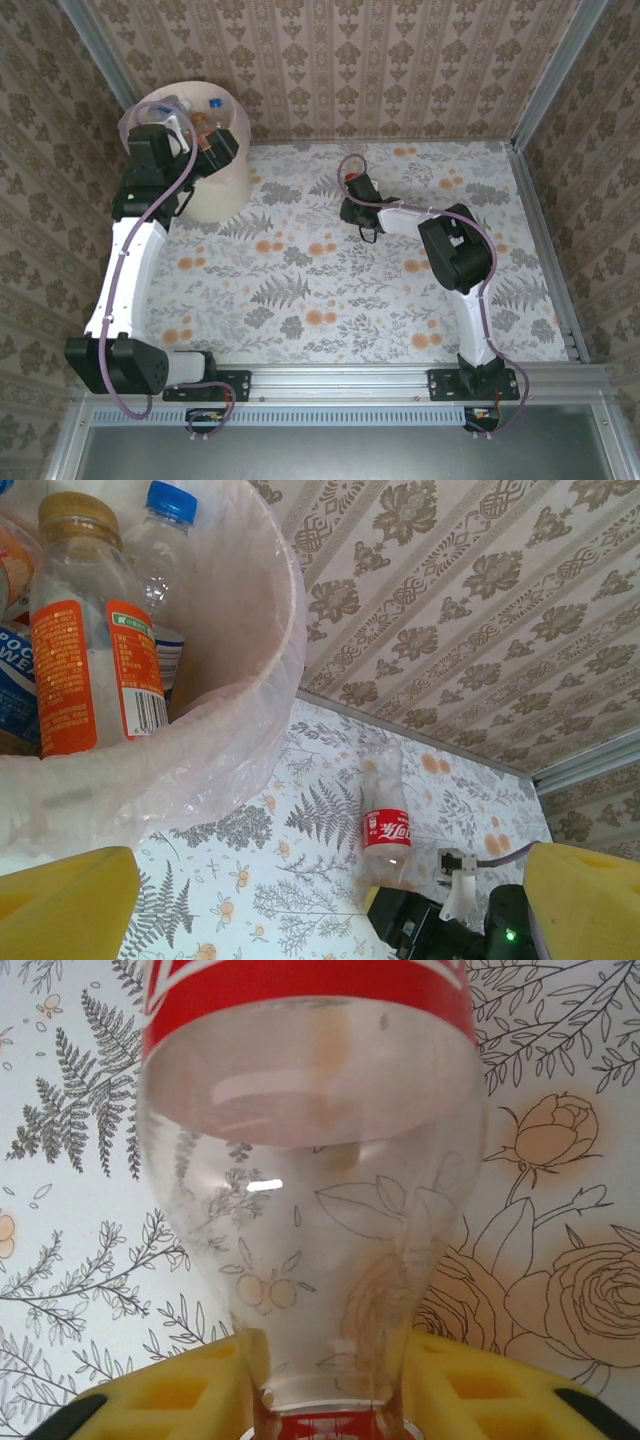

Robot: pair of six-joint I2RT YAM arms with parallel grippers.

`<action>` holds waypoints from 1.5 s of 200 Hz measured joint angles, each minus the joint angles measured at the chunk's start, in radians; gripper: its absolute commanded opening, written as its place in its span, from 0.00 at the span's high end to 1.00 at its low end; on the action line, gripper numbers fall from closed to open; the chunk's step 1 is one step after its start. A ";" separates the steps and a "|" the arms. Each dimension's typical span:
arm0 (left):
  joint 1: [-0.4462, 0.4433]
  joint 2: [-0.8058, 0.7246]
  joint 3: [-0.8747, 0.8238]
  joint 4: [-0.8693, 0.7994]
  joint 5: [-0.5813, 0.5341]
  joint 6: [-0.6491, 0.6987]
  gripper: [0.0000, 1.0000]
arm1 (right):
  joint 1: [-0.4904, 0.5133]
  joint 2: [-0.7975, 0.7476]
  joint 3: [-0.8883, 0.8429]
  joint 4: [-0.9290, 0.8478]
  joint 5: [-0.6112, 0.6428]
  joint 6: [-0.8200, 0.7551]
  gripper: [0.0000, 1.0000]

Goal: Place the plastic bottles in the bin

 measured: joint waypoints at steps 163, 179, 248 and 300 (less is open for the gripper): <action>-0.181 0.172 -0.079 0.179 0.268 -0.024 0.00 | 0.015 -0.661 -0.683 0.257 -0.100 -0.109 0.74; -0.210 0.222 -0.079 0.199 0.276 -0.038 0.00 | 0.025 -0.713 -0.710 0.271 -0.110 -0.115 0.74; -0.341 0.359 -0.113 0.391 0.277 -0.137 0.00 | 0.069 -0.799 -0.742 0.325 -0.157 -0.156 0.75; -0.446 0.474 -0.073 0.436 0.269 -0.146 0.00 | 0.082 -0.799 -0.742 0.343 -0.202 -0.164 0.75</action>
